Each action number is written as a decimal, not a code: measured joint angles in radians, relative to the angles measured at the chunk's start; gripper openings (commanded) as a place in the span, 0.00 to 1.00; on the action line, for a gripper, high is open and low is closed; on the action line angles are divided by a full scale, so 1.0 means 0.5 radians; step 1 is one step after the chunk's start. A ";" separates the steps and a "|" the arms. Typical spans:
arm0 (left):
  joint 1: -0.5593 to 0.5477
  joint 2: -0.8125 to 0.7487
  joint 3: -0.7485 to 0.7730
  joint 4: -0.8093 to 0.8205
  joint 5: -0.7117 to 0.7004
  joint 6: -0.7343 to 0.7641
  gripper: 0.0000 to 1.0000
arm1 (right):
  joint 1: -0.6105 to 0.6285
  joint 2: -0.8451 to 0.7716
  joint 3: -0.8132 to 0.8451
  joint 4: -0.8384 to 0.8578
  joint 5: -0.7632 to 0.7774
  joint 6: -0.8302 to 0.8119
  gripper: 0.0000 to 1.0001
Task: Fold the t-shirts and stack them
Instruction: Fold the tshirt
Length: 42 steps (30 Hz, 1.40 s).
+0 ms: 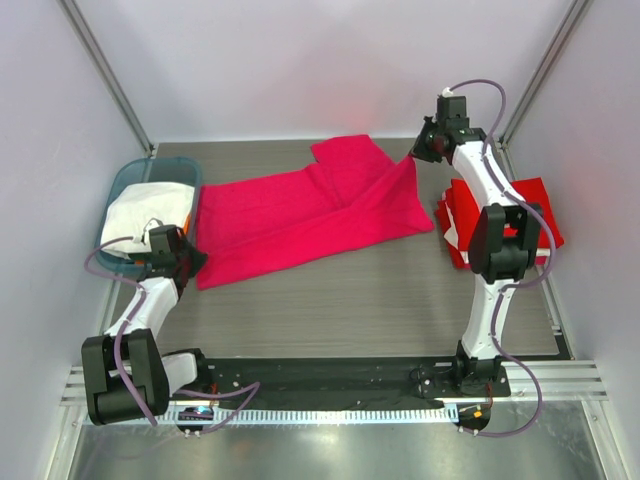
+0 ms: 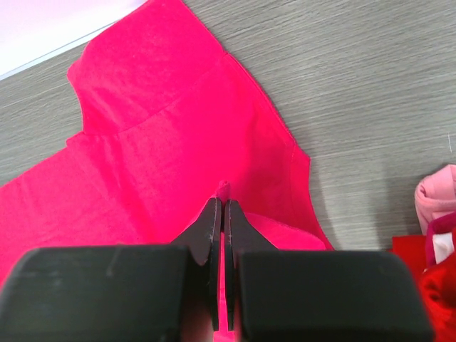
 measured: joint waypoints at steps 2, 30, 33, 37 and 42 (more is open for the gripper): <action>0.000 0.002 0.000 0.008 0.000 -0.001 0.00 | 0.000 0.028 0.027 -0.012 -0.002 0.000 0.02; 0.001 0.113 0.074 0.075 0.035 0.001 0.24 | 0.000 0.257 0.266 -0.042 -0.073 0.044 0.76; 0.000 0.080 0.102 0.048 0.087 0.002 0.38 | 0.000 0.256 0.250 -0.033 -0.076 0.057 0.76; 0.001 -0.108 0.159 -0.053 0.117 0.002 0.45 | 0.007 0.136 -0.029 0.056 -0.068 0.094 0.73; 0.001 -0.343 0.328 -0.240 0.103 0.019 0.52 | 0.033 -0.263 -0.676 0.231 -0.029 0.208 0.70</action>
